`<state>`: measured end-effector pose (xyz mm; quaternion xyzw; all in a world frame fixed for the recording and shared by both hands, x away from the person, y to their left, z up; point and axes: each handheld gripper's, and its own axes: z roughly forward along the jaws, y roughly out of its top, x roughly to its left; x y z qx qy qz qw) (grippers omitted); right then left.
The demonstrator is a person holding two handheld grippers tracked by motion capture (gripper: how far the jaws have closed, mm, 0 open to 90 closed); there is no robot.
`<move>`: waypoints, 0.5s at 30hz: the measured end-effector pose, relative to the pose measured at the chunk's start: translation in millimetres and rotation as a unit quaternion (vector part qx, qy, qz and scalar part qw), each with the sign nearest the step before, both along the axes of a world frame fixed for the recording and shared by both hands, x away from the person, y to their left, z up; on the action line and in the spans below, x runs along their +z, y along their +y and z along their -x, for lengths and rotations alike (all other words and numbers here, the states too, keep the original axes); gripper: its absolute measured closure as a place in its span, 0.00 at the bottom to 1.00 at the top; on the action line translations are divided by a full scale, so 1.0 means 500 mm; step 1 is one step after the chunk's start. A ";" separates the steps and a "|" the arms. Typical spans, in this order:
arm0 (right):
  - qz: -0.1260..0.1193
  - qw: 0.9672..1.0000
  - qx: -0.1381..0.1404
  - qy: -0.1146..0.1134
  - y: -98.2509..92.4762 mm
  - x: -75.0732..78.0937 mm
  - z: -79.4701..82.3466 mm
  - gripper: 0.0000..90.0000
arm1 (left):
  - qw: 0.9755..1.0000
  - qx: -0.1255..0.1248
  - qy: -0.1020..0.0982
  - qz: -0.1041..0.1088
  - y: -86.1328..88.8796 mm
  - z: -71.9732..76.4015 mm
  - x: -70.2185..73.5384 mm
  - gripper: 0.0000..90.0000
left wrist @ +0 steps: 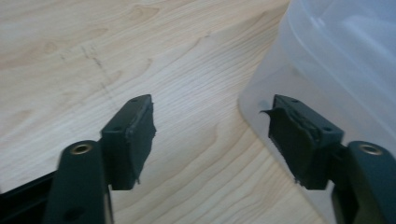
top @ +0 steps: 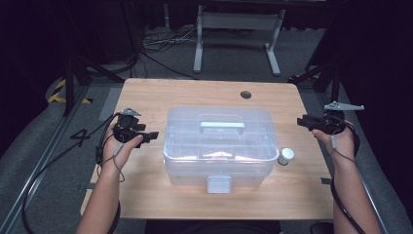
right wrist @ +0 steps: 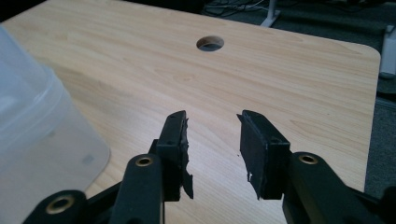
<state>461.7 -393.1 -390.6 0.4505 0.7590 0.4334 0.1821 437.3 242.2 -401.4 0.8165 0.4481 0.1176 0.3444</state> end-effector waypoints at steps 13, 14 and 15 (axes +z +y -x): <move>-0.013 0.999 0.022 0.020 -0.002 0.014 0.020 0.68 | 0.999 -0.036 -0.021 -0.001 0.000 0.016 0.055 0.56; -0.004 1.000 0.022 0.020 0.001 0.014 0.020 0.67 | 0.999 -0.045 -0.017 0.011 0.000 0.013 0.059 0.56; 0.001 1.000 0.025 0.018 0.003 0.013 0.020 0.67 | 0.998 -0.048 -0.017 0.019 0.001 0.013 0.063 0.56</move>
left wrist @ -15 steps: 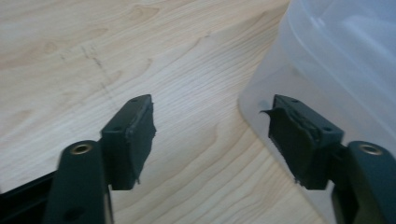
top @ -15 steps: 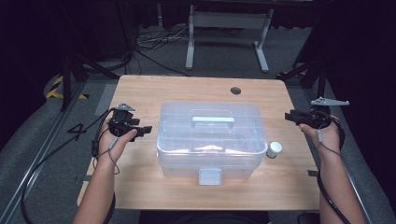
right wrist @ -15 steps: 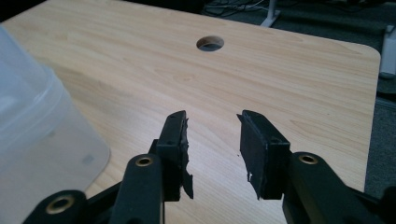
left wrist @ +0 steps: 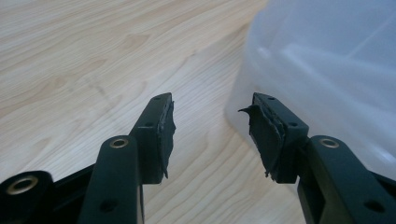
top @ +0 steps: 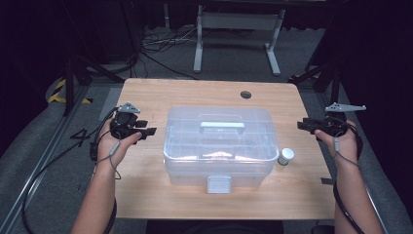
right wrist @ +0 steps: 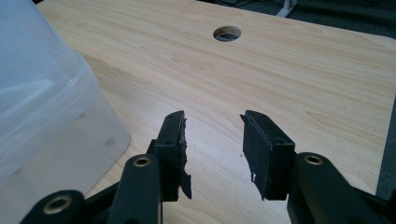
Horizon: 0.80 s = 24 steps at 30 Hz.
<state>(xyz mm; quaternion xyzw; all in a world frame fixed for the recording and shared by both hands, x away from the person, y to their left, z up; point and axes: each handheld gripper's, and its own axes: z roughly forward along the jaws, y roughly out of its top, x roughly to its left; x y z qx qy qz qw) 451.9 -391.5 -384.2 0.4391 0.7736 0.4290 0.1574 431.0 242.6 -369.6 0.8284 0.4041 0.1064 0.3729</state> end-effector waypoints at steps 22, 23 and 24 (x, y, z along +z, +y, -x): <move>-0.004 0.999 -0.021 0.045 -0.006 -0.019 0.012 0.56 | 0.995 -0.081 -0.056 0.030 -0.048 0.087 0.160 0.53; -0.004 0.999 -0.020 0.045 -0.004 -0.019 0.012 0.56 | 0.994 -0.085 -0.054 0.030 -0.052 0.090 0.162 0.53; -0.004 0.999 -0.019 0.046 -0.003 -0.019 0.012 0.56 | 0.994 -0.089 -0.054 0.032 -0.056 0.092 0.163 0.54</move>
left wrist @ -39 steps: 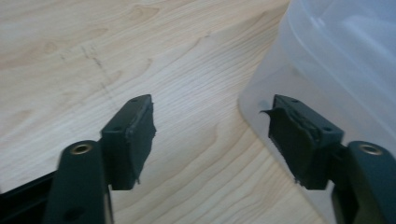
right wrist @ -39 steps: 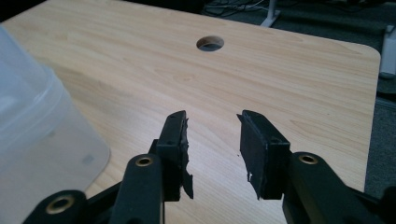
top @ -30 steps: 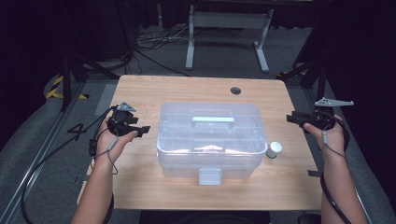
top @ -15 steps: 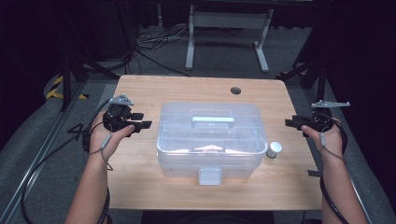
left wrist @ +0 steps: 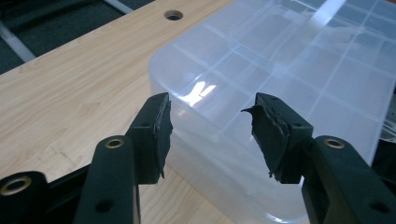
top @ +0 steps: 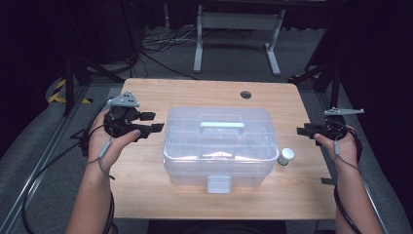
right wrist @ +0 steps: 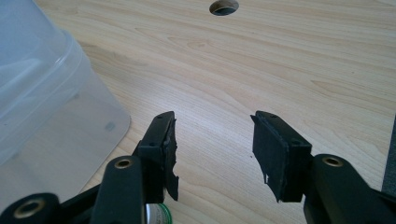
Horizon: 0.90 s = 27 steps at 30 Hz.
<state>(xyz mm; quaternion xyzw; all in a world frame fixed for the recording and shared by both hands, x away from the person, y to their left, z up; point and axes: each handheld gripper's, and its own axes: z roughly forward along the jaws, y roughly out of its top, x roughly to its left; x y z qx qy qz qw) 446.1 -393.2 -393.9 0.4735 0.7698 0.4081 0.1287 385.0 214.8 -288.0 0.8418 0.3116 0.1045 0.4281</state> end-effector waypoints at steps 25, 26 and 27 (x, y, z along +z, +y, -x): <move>-0.004 1.000 0.003 0.003 0.001 -0.007 0.020 0.55 | 0.993 -0.113 -0.011 0.009 -0.162 -0.013 0.008 0.50; -0.004 1.000 0.003 0.004 0.002 -0.007 0.020 0.55 | 0.993 -0.116 -0.009 0.012 -0.168 -0.018 0.007 0.50; -0.004 1.000 0.002 0.004 0.003 -0.006 0.020 0.55 | 0.993 -0.118 -0.009 0.014 -0.171 -0.020 0.007 0.50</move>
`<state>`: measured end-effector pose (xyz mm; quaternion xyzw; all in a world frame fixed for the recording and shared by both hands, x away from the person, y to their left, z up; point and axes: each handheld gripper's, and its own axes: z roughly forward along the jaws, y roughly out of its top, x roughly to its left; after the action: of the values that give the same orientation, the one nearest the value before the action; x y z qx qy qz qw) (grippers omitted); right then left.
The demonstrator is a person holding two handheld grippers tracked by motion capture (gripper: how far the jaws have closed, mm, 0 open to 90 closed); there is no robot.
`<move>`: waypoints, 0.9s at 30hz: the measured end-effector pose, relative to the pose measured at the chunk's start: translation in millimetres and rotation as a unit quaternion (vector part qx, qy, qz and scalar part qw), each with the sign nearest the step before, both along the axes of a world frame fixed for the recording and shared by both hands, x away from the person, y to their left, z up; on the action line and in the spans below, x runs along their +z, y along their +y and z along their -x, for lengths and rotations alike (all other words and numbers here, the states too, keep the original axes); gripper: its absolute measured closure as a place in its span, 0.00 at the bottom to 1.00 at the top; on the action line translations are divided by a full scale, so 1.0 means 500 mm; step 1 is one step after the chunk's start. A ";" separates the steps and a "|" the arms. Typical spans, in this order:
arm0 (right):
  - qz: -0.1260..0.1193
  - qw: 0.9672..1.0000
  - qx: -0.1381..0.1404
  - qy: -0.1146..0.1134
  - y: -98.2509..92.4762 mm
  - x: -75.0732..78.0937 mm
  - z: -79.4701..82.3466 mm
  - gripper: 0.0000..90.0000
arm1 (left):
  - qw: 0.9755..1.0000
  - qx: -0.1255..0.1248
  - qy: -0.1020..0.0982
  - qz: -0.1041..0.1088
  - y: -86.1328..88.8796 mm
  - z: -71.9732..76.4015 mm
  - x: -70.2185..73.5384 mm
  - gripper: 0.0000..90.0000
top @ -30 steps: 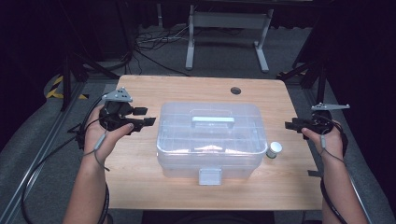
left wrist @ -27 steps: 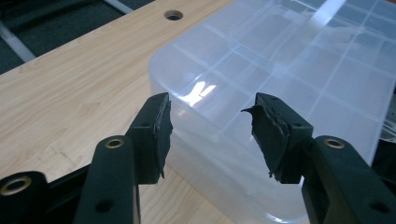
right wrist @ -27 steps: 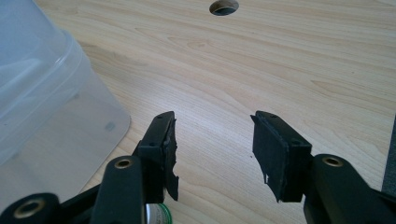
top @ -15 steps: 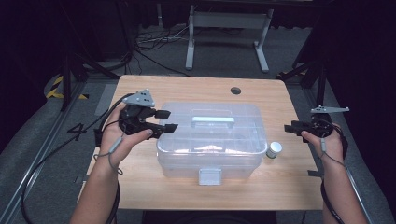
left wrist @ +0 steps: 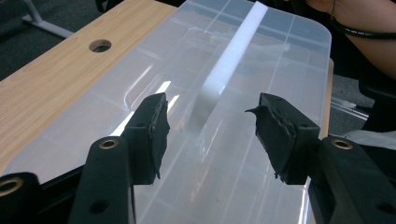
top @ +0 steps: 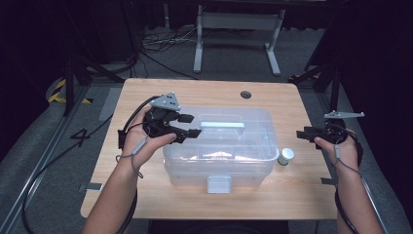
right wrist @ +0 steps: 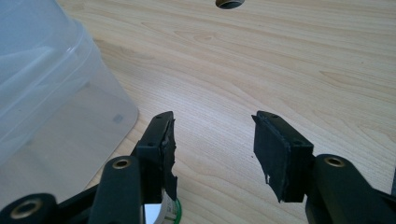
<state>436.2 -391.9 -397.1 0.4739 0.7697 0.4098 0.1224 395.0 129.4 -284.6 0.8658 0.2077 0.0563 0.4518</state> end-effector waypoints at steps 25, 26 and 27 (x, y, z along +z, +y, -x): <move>0.001 1.000 0.003 0.000 0.001 -0.005 0.001 0.54 | 0.999 0.009 -0.005 -0.052 -0.065 -0.020 -0.047 0.75; 0.001 1.000 0.001 0.000 0.001 -0.004 0.002 0.54 | 0.998 0.012 -0.014 -0.057 -0.065 -0.019 -0.048 0.79; 0.001 1.000 0.001 0.000 0.001 -0.004 0.002 0.54 | 0.998 0.012 -0.014 -0.057 -0.065 -0.019 -0.048 0.82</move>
<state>435.4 -391.5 -399.2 0.4724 0.7708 0.4094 0.1227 404.5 96.9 -308.6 0.8868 0.2081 0.0860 0.4036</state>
